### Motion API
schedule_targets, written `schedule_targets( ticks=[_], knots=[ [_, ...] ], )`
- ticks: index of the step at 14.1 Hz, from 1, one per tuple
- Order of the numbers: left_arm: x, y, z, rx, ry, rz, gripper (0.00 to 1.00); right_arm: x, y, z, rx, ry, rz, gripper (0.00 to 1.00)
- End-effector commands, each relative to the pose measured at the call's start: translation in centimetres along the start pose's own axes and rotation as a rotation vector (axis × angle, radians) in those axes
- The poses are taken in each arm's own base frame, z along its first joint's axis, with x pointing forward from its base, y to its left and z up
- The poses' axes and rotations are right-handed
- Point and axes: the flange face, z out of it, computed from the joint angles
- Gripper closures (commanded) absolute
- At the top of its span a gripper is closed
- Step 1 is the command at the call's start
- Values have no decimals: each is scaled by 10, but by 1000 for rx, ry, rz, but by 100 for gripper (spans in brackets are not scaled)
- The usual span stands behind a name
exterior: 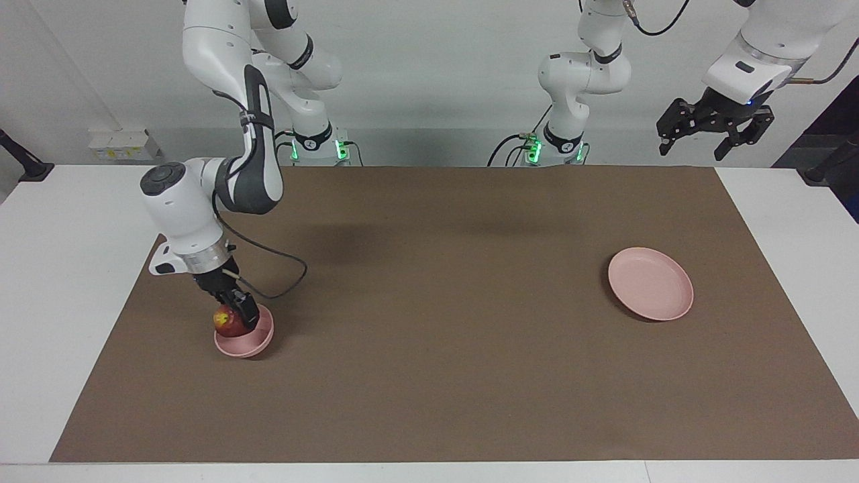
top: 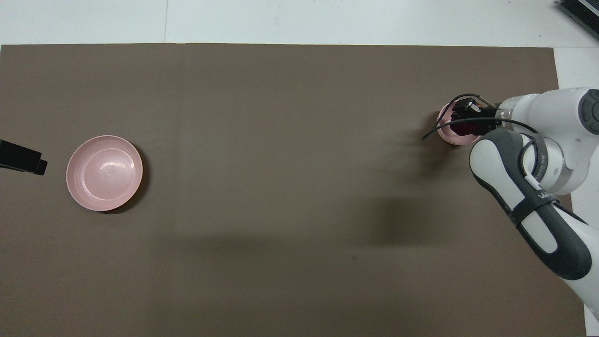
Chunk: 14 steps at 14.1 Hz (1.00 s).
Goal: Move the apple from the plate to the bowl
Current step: 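Lower the apple into the small pink cup and open the right gripper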
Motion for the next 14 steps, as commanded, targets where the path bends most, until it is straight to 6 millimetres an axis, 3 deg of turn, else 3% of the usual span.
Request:
schedule_targets(
  ticks=[1,2,3,4,7,14],
  knots=[
    [-7,-6,-3,9,2,-9,0,3,6,8,-9,16,-28,100],
    [-10,-8,-2,7,-1,-23,0,2,6,8,-11,12,-33,91],
    [-10,-12,-1,-8,5,-34,0,2,6,8,-13,7,-31,28],
    [-9,-14,-1,-34,18,-34,0,4,5,7,-11,11,-18,0],
    [-7,-20,1,-46,50,-36,0,7,-1,-8,-16,-14,-48,0],
    [-8,-14,0,-47,42,-31,0,7,-30,-79,-3,-37,-210,0]
  ],
)
